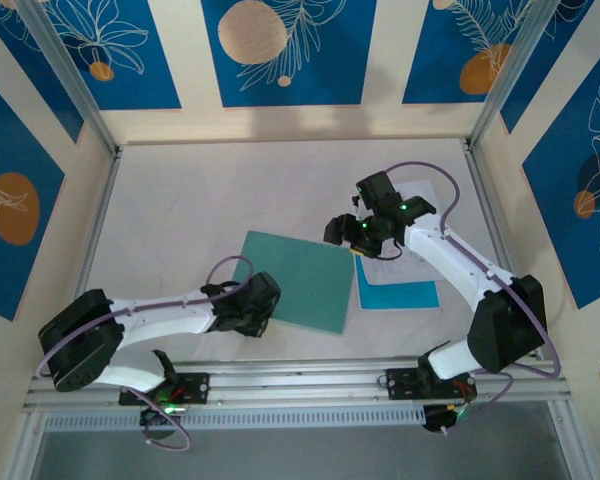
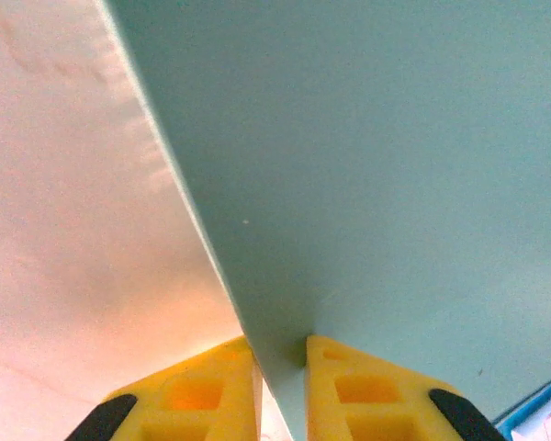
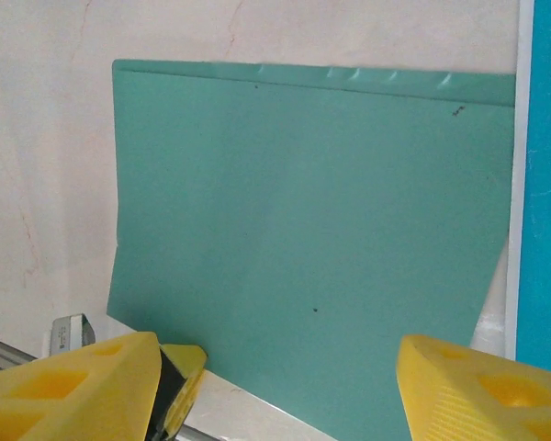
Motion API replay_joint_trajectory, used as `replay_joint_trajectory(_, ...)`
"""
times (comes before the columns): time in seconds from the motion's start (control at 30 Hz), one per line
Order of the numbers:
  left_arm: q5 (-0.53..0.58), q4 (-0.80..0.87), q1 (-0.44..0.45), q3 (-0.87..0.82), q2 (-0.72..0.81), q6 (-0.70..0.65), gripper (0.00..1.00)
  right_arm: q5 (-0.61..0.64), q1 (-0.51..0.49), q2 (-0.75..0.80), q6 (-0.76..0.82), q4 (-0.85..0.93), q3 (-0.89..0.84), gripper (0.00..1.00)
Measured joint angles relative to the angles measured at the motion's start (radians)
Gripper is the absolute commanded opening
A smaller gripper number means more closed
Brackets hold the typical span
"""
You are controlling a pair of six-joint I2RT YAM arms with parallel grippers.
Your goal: Put the files into the folder
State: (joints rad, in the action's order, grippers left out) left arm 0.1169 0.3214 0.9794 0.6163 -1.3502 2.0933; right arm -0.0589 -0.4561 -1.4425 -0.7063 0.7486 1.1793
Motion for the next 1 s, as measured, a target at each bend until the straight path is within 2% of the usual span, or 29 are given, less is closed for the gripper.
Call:
replay_joint_trajectory(0.23, 0.011, 0.074, -0.133, -0.003, 0.027, -0.015, 0.14, -0.012, 0.005, -0.028, 0.000, 0.000, 0.000, 0.69)
replay_joint_trajectory(0.3, 0.002, 0.096, -0.193, 0.004, 0.026, -0.073, 0.18, -0.018, 0.006, -0.037, 0.000, 0.000, 0.000, 0.69)
replay_joint_trajectory(0.37, -0.010, 0.122, -0.257, 0.023, 0.013, -0.159, 0.28, -0.022, 0.006, -0.045, -0.001, 0.000, 0.000, 0.69)
replay_joint_trajectory(0.47, -0.028, 0.166, -0.341, 0.066, -0.036, -0.325, 0.35, -0.027, 0.010, -0.063, -0.001, 0.002, 0.001, 0.69)
replay_joint_trajectory(0.63, -0.054, 0.223, -0.418, 0.150, -0.123, -0.612, 0.37, -0.047, 0.016, -0.122, -0.002, 0.004, 0.003, 0.69)
replay_joint_trajectory(0.8, -0.032, 0.282, -0.463, 0.277, -0.233, -0.881, 0.37, -0.074, 0.021, -0.197, -0.006, 0.008, 0.032, 0.68)
replay_joint_trajectory(1.0, -0.012, 0.290, -0.510, 0.381, -0.327, -1.103, 0.40, -0.088, 0.049, -0.330, -0.014, 0.006, 0.118, 0.65)
